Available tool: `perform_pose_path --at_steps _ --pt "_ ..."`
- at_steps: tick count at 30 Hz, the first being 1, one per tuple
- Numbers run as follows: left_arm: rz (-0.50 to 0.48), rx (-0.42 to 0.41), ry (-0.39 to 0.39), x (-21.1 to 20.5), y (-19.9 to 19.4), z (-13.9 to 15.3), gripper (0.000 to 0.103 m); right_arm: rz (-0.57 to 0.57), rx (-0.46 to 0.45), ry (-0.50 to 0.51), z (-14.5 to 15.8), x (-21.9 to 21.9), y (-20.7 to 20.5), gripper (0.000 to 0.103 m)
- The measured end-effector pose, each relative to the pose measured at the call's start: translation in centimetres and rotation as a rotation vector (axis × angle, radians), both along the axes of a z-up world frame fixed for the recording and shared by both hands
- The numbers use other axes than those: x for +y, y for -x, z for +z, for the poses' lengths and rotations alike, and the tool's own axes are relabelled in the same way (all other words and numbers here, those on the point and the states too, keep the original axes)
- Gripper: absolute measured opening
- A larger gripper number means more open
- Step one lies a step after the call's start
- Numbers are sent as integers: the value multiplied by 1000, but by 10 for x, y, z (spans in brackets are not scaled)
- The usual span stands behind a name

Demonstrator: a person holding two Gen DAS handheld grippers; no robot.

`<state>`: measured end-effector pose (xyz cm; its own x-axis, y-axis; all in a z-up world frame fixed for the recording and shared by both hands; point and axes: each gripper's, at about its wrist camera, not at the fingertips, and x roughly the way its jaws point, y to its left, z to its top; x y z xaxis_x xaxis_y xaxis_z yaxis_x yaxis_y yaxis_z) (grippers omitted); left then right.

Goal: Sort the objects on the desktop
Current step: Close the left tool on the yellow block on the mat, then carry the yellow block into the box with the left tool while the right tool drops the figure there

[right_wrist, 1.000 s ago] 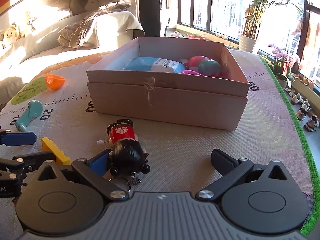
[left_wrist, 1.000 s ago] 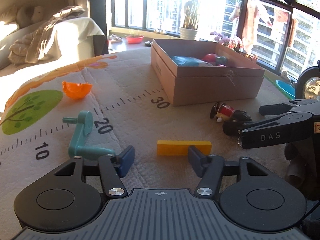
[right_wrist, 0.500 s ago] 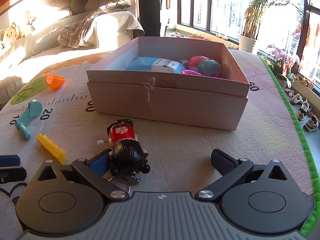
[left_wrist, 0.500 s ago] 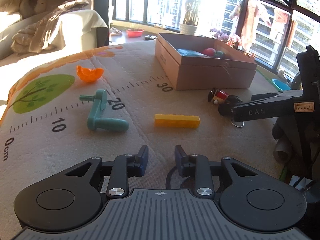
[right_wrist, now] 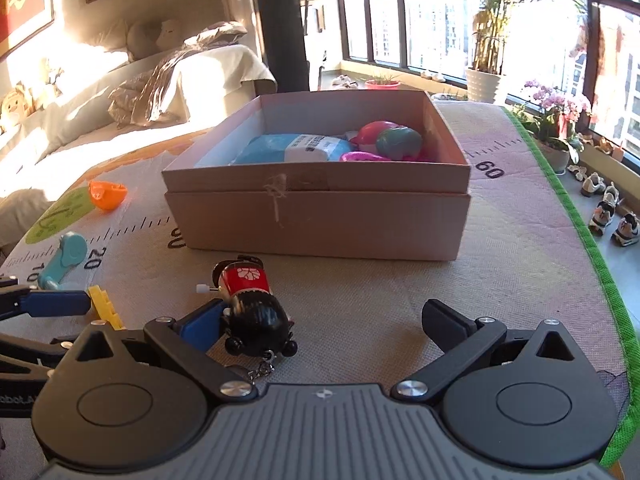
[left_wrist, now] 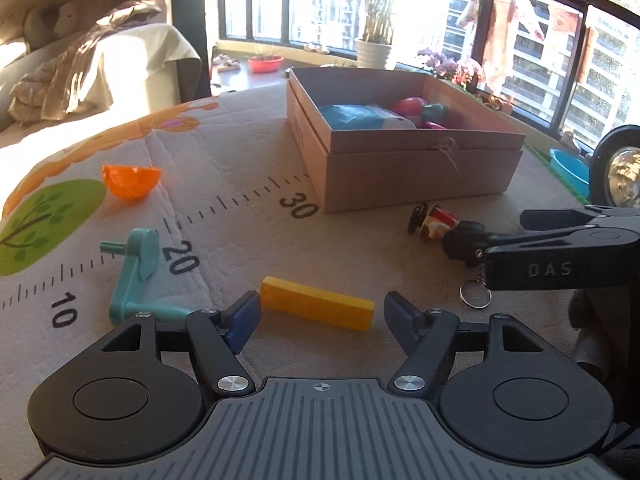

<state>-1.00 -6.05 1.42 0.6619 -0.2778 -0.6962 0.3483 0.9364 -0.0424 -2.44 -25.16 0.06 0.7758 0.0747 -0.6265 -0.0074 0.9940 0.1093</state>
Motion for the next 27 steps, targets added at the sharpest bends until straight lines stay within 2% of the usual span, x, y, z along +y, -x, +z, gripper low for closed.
perform_pose_path --at_steps 3,4,5,7,8,11,13,15,16,17,19,21,27 --pt "-1 -8 -3 3 1 0 66 27 -7 -18 5 -5 5 98" --pt "0 -14 -4 6 2 0 58 55 -11 -11 8 -3 7 96" --pt "-2 -17 -4 9 3 0 45 80 -18 2 10 -1 9 91" --pt "-7 -16 1 16 8 1 32 135 -42 43 17 6 14 81" --pt "-12 -12 8 21 10 1 28 163 -49 56 19 10 15 73" --pt "-38 -5 18 34 22 2 29 234 -37 66 22 22 14 62" --pt "-32 -3 9 40 27 2 31 257 -31 86 21 30 10 60" --pt "-27 -6 11 42 28 4 45 267 -33 118 18 37 5 58" --pt "-16 -12 19 42 26 5 58 271 -28 127 17 39 2 57" --pt "-8 -16 28 40 24 7 64 273 -19 128 15 40 -1 53" --pt "12 -6 40 34 13 8 68 269 0 132 13 39 -5 43" --pt "31 7 36 26 1 7 69 264 19 124 11 36 -7 34" --pt "54 4 -25 14 -15 0 64 259 31 120 10 31 0 34"
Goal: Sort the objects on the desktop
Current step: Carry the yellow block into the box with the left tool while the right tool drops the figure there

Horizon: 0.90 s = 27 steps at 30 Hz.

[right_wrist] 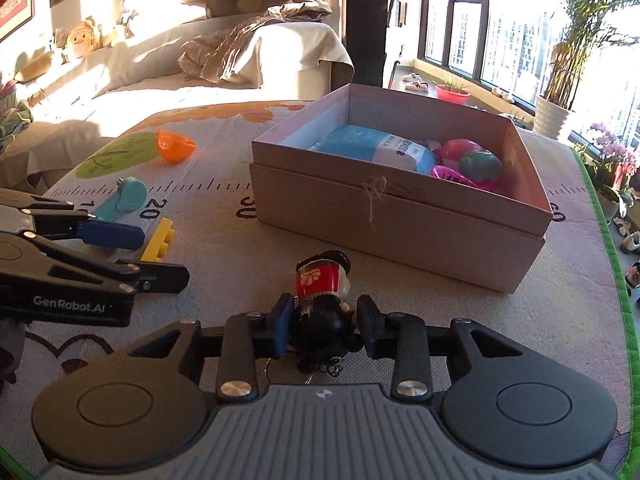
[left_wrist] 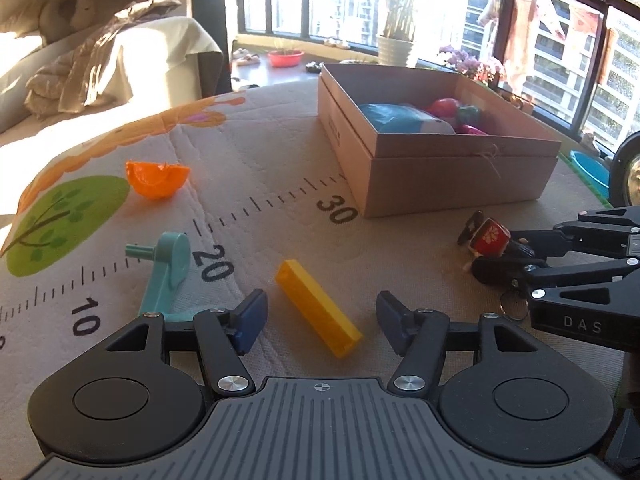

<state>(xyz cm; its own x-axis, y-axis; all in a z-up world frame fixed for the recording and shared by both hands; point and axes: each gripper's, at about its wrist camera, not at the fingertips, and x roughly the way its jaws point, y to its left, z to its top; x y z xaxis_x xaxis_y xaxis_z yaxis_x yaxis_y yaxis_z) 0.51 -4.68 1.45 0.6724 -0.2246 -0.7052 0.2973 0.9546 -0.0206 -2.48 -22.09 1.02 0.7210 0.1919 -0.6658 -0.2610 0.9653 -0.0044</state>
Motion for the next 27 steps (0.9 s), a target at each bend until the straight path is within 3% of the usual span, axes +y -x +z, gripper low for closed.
perform_pose_path --at_steps 3,7,8,20,27 --pt "4 -14 -4 7 3 0 50 12 -3 7 0 2 -1 34" --pt "9 -25 -12 18 11 1 18 19 -3 14 0 7 -8 34" --pt "11 -25 -10 20 13 1 15 18 0 17 1 9 -9 33" --pt "-64 -135 42 24 55 39 15 67 -39 -32 42 5 23 30" --pt "-172 -247 26 -16 30 84 15 35 -129 -108 96 -31 17 30"
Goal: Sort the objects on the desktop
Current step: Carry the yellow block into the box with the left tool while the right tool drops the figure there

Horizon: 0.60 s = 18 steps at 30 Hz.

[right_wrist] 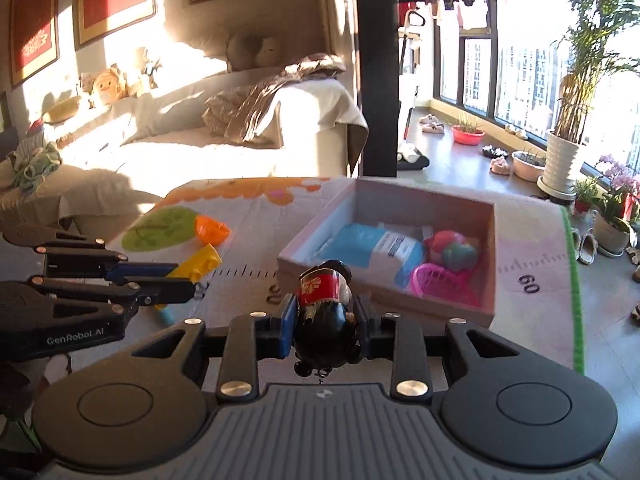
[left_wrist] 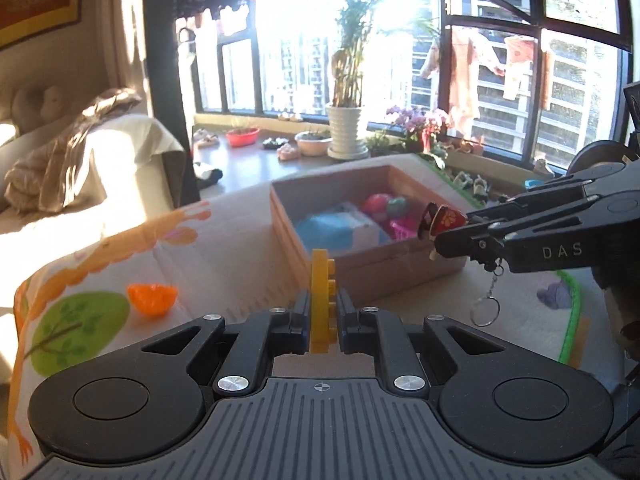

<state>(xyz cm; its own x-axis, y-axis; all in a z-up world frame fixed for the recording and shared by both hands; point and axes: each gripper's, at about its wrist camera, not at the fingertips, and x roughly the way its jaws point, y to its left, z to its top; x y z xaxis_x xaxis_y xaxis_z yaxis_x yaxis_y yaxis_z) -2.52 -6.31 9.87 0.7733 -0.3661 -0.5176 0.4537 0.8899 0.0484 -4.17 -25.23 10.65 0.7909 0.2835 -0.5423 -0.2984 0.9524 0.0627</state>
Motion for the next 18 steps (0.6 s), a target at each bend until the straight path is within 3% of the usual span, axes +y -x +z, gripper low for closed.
perform_pose_path --at_steps 4,9,12,14,18 --pt "-32 -66 -2 -32 -39 18 15 -80 -82 5 31 -24 -33 30" --pt "-11 -66 60 -68 -99 10 16 -153 5 -83 29 -45 -103 30" --pt "11 -34 57 -71 -112 -3 27 -161 94 -144 11 -52 -145 30" --pt "32 15 61 -59 -107 -11 46 -196 141 -176 -3 -56 -161 31" --pt "108 77 -3 -24 -79 -34 55 -222 177 -175 -24 -59 -164 33"
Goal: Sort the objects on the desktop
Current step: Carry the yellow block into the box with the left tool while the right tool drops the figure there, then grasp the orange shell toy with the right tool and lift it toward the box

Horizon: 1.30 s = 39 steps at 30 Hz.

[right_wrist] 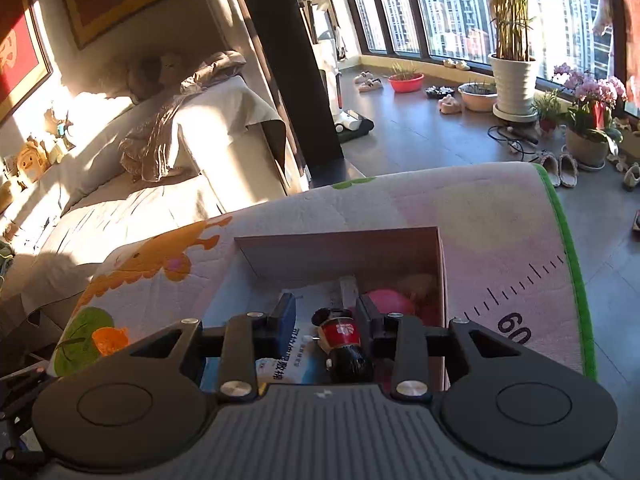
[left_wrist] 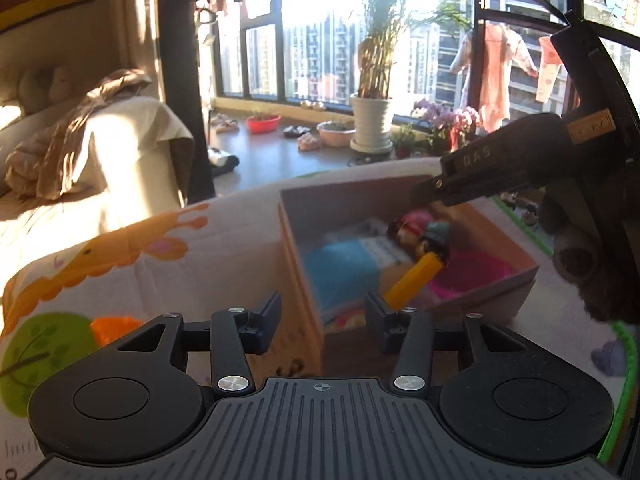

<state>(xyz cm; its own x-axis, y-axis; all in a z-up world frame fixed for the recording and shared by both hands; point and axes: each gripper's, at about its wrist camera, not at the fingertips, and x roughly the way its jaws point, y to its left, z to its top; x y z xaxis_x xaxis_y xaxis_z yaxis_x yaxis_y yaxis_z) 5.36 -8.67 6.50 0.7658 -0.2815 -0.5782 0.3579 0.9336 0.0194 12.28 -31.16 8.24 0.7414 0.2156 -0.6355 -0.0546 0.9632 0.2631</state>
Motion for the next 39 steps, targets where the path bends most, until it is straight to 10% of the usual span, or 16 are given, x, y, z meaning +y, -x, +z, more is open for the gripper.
perform_pose_path --at_steps 8,19,29,39 --pt "129 59 -46 71 59 -34 80 44 -6 84 4 32 19 35" --pt "275 113 45 134 61 -43 85 382 23 115 11 198 5 55" --pt "266 117 94 144 61 -57 94 450 157 174 -38 287 -41 64" --pt "251 109 84 140 62 -58 95 446 161 212 -44 276 -47 9"
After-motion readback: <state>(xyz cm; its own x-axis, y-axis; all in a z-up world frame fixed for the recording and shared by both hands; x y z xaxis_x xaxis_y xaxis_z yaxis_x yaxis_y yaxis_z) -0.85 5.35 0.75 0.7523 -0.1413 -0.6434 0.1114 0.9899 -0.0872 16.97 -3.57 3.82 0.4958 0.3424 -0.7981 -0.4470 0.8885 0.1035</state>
